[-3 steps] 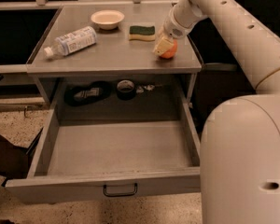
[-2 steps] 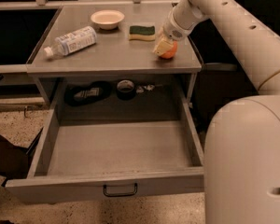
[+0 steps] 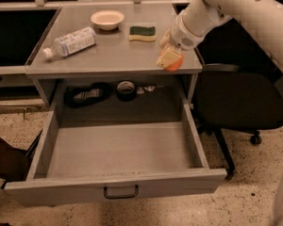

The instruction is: Place orange into top drawer

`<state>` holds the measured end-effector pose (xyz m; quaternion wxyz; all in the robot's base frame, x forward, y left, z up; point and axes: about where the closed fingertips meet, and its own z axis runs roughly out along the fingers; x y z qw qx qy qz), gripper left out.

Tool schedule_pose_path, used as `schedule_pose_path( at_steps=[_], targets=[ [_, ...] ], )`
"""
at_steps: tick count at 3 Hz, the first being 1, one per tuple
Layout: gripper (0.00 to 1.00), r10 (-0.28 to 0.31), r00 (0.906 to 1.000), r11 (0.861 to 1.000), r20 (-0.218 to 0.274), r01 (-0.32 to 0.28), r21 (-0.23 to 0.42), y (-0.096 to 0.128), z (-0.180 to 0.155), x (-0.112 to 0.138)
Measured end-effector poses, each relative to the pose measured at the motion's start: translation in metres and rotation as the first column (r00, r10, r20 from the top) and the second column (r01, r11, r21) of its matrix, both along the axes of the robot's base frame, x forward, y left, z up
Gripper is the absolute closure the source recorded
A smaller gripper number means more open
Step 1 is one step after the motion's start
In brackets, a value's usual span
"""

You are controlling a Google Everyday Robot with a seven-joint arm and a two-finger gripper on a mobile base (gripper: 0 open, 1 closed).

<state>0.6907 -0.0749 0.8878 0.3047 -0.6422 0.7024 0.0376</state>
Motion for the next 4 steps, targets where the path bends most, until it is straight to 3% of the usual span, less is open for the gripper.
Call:
schedule_pose_path(
  at_steps=[2, 3, 4],
  targets=[
    [1.00, 0.097, 0.9894, 0.995, -0.108, -0.092, 0.050, 0.013, -0.038, -0.091],
    [1.00, 0.097, 0.9894, 0.995, -0.108, -0.092, 0.050, 0.013, -0.038, -0.091],
    [1.00, 0.127, 0.9787, 0.991, -0.161, -0.117, 0.072, 0.021, -0.075, -0.107]
  ],
)
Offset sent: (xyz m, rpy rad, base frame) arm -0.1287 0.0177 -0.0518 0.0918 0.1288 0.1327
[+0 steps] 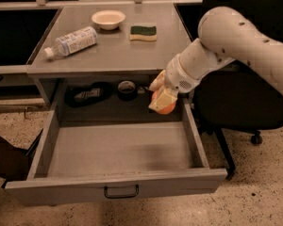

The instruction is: Place orange into top drawer

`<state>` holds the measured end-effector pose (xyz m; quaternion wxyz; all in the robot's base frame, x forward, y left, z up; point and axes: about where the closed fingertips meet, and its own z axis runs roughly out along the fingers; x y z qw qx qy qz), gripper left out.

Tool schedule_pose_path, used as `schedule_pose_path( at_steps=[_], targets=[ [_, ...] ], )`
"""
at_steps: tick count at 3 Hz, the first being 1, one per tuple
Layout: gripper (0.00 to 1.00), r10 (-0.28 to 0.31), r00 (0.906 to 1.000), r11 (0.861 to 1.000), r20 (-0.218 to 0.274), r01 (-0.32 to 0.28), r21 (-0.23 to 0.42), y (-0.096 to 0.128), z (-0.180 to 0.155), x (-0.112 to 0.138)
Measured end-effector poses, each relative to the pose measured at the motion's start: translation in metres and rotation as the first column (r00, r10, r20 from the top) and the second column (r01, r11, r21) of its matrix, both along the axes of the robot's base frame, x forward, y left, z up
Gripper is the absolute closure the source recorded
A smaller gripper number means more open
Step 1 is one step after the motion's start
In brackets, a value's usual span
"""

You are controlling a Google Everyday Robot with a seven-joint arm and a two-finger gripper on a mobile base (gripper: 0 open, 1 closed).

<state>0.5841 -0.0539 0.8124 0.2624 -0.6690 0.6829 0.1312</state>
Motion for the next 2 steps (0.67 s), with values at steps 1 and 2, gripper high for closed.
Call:
schedule_pose_path(
  at_steps=[1, 2],
  targets=[
    [1.00, 0.142, 0.9844, 0.990, -0.105, -0.138, 0.037, 0.028, -0.065, -0.038],
    [1.00, 0.293, 0.9434, 0.955, -0.155, -0.280, 0.102, 0.059, -0.111, -0.071]
  ],
)
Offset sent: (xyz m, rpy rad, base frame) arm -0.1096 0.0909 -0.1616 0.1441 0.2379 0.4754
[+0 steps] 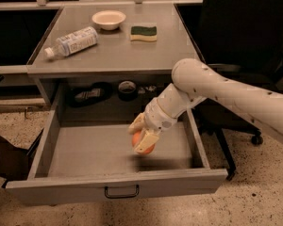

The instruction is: Place orange into top drawer

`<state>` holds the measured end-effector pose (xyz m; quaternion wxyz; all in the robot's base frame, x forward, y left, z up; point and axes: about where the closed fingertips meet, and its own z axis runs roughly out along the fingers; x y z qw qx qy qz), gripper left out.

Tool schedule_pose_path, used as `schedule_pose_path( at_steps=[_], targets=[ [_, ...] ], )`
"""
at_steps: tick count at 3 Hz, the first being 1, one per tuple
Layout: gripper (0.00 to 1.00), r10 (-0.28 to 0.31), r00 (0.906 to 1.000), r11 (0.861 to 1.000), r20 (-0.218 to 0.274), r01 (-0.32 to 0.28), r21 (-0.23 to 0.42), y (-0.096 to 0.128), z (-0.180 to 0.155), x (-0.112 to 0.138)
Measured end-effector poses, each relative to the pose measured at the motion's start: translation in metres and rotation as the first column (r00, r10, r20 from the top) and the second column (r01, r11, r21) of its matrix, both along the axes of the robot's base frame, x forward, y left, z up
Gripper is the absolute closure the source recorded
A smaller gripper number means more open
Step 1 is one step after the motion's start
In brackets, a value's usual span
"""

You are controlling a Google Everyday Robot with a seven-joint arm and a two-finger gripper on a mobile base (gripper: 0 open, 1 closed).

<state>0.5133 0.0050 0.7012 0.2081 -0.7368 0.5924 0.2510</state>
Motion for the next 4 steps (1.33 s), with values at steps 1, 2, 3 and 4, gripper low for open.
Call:
schedule_pose_path(
  at_steps=[1, 2, 3, 4],
  targets=[
    [1.00, 0.086, 0.9962, 0.995, 0.013, -0.086, 0.040, 0.029, -0.022, -0.009],
    [1.00, 0.100, 0.9921, 0.992, 0.076, -0.105, 0.064, 0.055, -0.027, 0.001],
    [1.00, 0.084, 0.9914, 0.993, 0.100, -0.092, 0.072, 0.061, -0.032, 0.003],
    [1.00, 0.032, 0.9968, 0.997, 0.074, -0.038, 0.071, 0.044, -0.048, 0.002]
  ],
)
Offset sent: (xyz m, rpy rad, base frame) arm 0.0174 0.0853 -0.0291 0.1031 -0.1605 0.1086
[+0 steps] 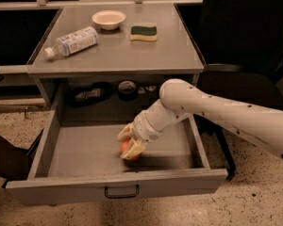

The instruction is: Place orange into top drawer

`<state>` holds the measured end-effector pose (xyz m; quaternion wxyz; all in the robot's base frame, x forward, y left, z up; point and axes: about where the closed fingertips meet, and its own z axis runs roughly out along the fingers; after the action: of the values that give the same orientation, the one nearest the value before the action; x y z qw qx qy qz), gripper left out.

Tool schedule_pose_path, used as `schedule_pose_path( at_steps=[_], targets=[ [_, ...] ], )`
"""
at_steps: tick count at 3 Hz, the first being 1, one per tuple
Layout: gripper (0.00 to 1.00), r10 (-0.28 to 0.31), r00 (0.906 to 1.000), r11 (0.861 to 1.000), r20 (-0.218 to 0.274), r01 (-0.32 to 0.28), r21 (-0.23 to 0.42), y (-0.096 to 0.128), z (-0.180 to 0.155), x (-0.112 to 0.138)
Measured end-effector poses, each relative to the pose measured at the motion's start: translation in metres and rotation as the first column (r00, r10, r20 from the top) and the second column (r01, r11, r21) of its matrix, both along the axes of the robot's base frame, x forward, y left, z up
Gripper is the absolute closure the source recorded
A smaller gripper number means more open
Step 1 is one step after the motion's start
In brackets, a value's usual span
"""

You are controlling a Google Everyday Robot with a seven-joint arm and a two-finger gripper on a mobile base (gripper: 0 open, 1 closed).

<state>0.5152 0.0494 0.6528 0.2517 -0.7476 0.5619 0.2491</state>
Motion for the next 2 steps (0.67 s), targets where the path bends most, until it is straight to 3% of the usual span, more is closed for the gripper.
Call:
schedule_pose_path(
  at_steps=[1, 2],
  targets=[
    [1.00, -0.020, 0.9996, 1.000, -0.022, 0.019, -0.005, -0.0078, -0.0120, -0.0018],
    [0.81, -0.020, 0.9996, 1.000, -0.022, 0.019, -0.005, -0.0077, -0.0120, -0.0018]
  ],
)
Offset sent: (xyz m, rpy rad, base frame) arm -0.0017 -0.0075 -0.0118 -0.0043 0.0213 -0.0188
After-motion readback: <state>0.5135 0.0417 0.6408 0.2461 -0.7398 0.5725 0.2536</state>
